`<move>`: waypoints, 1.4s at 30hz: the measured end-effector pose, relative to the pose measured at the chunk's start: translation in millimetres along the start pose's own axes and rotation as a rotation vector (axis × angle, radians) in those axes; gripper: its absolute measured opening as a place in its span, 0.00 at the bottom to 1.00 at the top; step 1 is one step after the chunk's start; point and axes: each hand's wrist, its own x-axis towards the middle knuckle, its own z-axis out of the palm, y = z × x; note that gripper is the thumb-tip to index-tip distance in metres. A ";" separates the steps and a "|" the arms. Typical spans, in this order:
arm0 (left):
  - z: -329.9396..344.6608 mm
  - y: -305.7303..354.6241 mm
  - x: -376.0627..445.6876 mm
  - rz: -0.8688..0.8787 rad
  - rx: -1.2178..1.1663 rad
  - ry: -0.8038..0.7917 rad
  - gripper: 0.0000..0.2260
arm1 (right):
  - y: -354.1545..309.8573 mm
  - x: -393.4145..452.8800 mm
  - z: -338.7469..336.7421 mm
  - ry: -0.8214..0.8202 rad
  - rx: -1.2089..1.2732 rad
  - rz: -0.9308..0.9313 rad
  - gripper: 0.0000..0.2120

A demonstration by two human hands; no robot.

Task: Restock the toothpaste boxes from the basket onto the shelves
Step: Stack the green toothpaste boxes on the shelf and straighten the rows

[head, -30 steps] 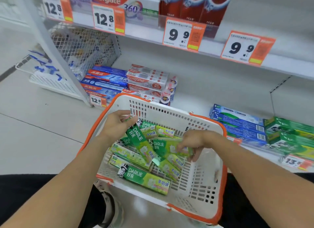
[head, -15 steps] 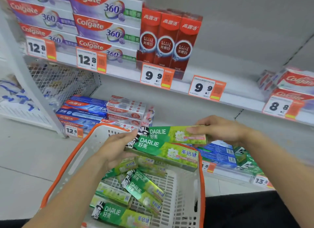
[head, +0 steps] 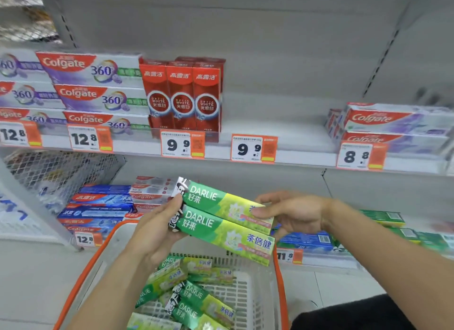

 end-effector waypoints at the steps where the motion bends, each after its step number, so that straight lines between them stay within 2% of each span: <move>1: 5.3 2.0 0.7 0.005 0.005 -0.010 0.19 | 0.0 -3.6 -3.6 0.000 0.000 -0.007 0.24; 5: 29.0 10.7 -0.2 0.043 0.030 -0.021 0.13 | 3.4 -17.9 -20.5 0.001 0.008 -0.038 0.31; 8: 47.5 15.2 -2.0 0.077 0.043 -0.012 0.11 | 7.2 -35.3 -31.6 0.000 -0.018 -0.079 0.23; 9: 54.4 16.8 -3.5 0.088 0.045 -0.011 0.12 | 8.7 -41.5 -33.9 0.018 -0.047 -0.100 0.23; 14: 93.3 25.4 -9.7 0.156 0.050 -0.035 0.14 | 10.4 -68.8 -39.0 0.274 -0.149 -0.261 0.39; 19: 131.2 42.8 -9.6 0.272 0.045 -0.110 0.12 | -1.0 -96.3 -47.1 0.469 -0.203 -0.499 0.36; 23: 153.8 65.6 -1.6 0.427 0.218 -0.192 0.16 | -27.5 -115.4 -61.1 0.675 -0.315 -0.628 0.36; 27: 158.9 88.3 12.1 0.649 0.498 -0.014 0.19 | -55.5 -122.1 -73.7 0.818 -0.424 -0.744 0.35; 30: 151.0 88.2 21.5 0.836 0.669 0.165 0.16 | -70.2 -117.5 -82.0 0.881 -0.485 -0.785 0.35; 33: 138.6 76.9 32.7 0.949 0.846 0.229 0.18 | -83.7 -104.9 -90.2 0.892 -0.512 -0.790 0.35; 38: 128.8 54.6 44.9 0.979 1.017 0.204 0.22 | -95.8 -75.7 -100.6 0.872 -0.626 -0.705 0.35; 42: 130.9 42.0 43.2 0.986 1.071 0.207 0.23 | -93.2 -65.7 -111.8 0.788 -0.530 -0.723 0.34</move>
